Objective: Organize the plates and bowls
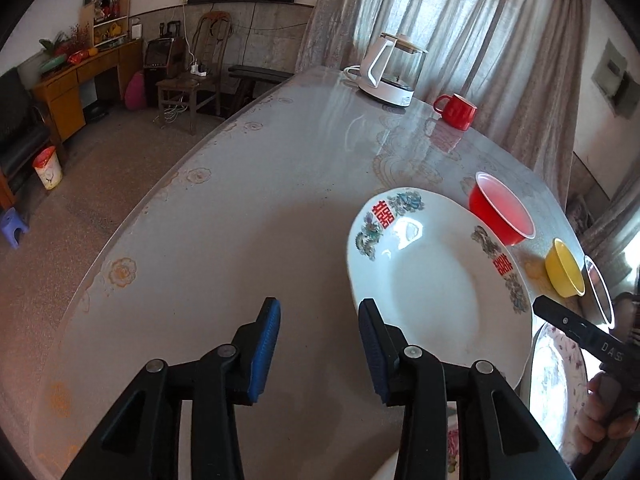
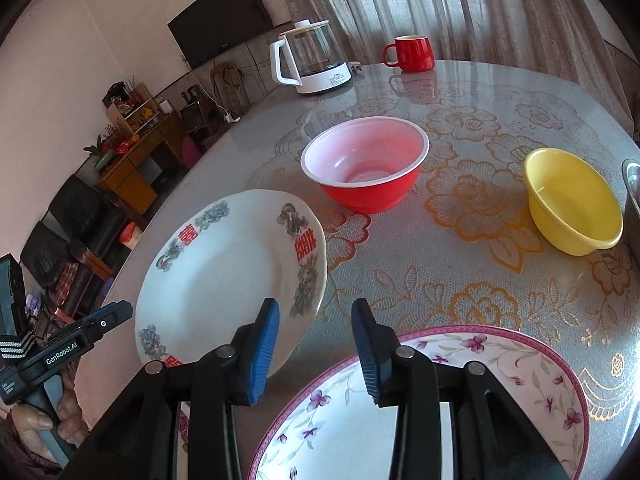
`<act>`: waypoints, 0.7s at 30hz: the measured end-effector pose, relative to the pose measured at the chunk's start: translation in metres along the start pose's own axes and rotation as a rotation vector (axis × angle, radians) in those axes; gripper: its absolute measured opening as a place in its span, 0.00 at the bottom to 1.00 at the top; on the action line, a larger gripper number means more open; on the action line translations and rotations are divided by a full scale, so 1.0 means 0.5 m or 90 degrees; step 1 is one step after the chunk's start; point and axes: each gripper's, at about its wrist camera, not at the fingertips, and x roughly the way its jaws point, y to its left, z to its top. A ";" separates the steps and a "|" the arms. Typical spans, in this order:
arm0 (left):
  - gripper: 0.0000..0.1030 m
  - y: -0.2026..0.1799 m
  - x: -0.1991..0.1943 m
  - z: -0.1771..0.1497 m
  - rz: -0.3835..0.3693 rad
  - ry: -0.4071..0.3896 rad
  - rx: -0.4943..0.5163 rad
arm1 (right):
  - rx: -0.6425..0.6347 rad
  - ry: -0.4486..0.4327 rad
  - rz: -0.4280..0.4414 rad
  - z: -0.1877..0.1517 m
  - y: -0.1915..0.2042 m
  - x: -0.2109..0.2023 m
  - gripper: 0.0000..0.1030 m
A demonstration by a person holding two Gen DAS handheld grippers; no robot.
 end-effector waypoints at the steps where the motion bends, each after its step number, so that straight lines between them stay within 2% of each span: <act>1: 0.41 0.004 0.005 0.005 -0.005 -0.005 -0.005 | -0.005 0.004 -0.001 0.004 0.005 0.010 0.36; 5: 0.41 0.010 0.024 0.027 -0.017 -0.003 -0.013 | -0.013 0.022 -0.008 0.009 0.017 0.045 0.36; 12: 0.45 -0.009 0.066 0.047 -0.047 0.000 0.025 | -0.038 0.040 -0.026 0.012 0.031 0.089 0.36; 18: 0.46 -0.029 0.101 0.052 -0.100 0.023 0.042 | -0.062 0.048 -0.043 0.013 0.045 0.110 0.38; 21: 0.43 -0.048 0.115 0.050 -0.095 0.031 0.077 | -0.068 0.046 -0.052 0.014 0.051 0.112 0.39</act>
